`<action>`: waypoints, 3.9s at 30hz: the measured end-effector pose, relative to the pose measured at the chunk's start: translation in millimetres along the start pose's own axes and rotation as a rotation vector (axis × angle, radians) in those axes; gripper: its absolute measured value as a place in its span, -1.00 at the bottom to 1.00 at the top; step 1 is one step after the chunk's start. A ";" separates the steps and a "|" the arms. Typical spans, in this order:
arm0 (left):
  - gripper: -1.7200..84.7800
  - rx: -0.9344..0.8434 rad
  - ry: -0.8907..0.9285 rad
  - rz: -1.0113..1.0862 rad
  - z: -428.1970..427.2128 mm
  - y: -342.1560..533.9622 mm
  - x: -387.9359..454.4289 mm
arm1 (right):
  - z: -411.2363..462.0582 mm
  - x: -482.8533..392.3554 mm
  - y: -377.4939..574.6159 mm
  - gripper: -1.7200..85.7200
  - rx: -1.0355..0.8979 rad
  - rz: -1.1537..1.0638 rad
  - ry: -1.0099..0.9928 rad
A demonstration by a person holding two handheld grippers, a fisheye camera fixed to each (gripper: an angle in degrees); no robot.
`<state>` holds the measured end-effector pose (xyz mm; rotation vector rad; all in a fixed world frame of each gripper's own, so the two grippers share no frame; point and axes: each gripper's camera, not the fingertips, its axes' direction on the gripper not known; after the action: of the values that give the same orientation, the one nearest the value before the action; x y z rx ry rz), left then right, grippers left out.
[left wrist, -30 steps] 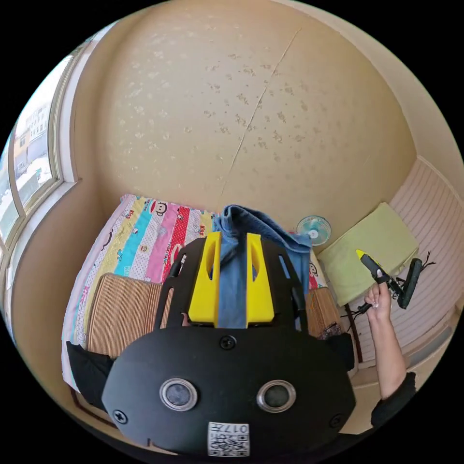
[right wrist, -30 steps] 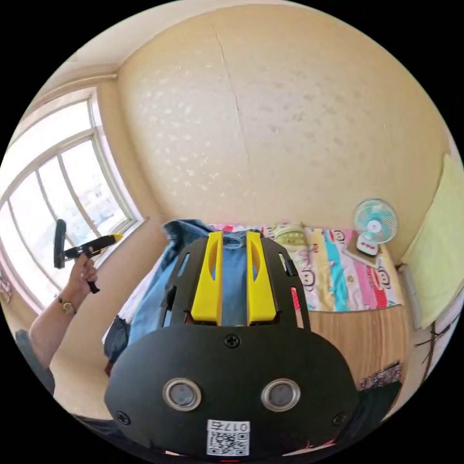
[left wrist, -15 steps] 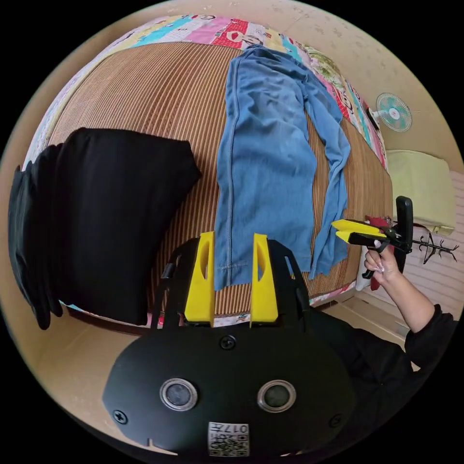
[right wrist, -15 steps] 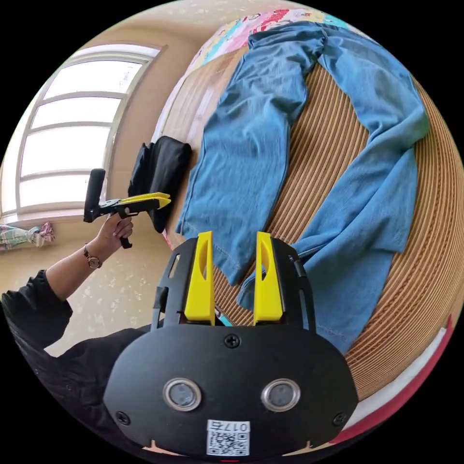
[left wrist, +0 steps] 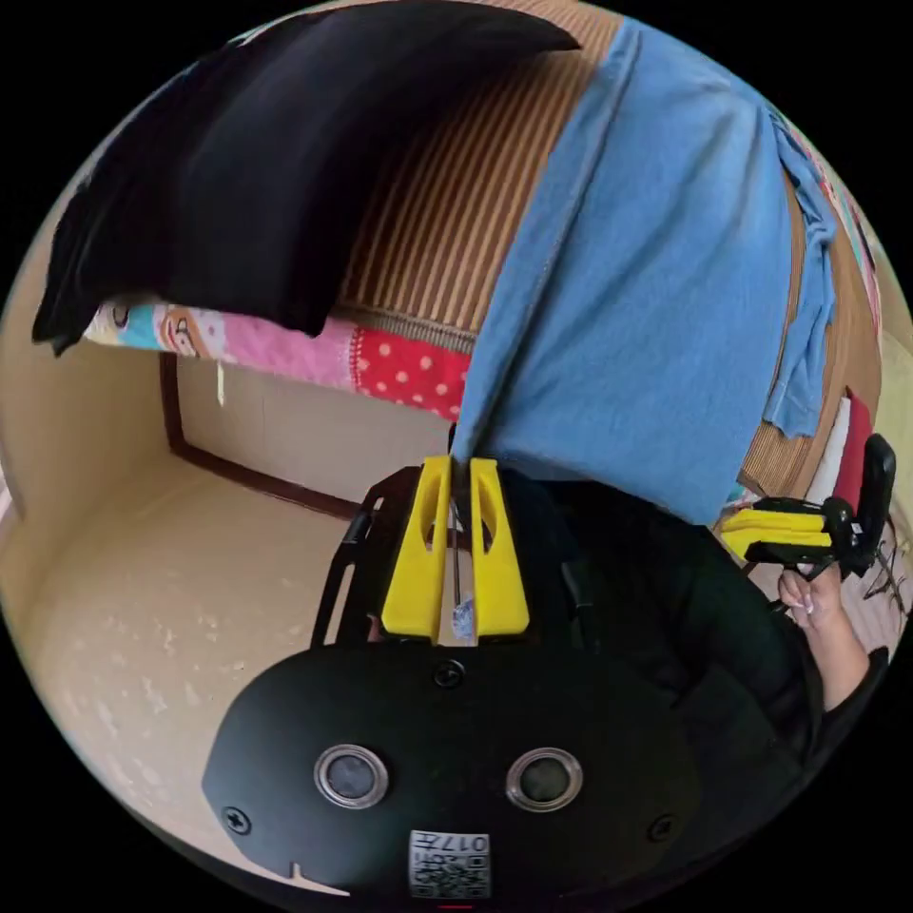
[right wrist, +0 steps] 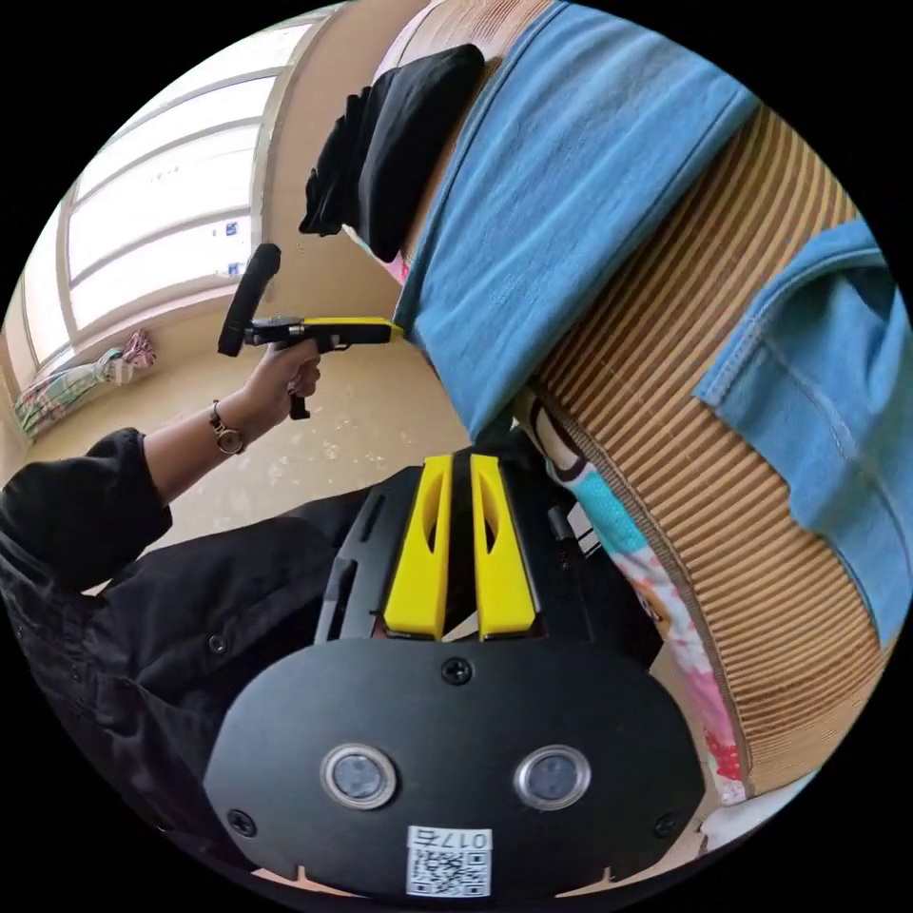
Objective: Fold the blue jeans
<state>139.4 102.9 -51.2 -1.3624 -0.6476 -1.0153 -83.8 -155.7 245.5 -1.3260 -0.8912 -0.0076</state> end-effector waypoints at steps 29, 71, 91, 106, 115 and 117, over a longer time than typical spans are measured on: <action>-0.96 0.103 0.251 0.663 -76.0 -39.5 300.3 | -121.0 81.1 282.8 -0.92 0.334 0.514 0.312; -0.98 0.342 1.324 0.211 -99.0 -41.4 -43.0 | -327.8 -4.9 -255.6 -0.89 0.785 0.038 0.607; -0.98 0.071 1.143 0.169 -54.8 -218.8 -170.1 | -12.5 -40.2 59.3 -0.70 0.292 0.312 0.184; -0.98 -0.042 1.268 0.505 -71.2 -217.4 -115.0 | -13.4 -69.2 104.0 -0.91 0.475 0.431 0.254; -0.93 -0.012 0.815 0.405 -34.2 -180.2 -98.4 | 22.5 -29.3 125.5 -0.92 0.394 0.572 0.319; -0.88 0.007 0.721 0.432 -39.5 -168.5 -89.7 | 14.9 -22.6 129.6 -0.90 0.404 0.626 0.296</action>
<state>-55.4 97.9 -53.9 -0.9654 0.1768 -1.0462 -45.2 -115.9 125.3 -1.1334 -0.1854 0.4307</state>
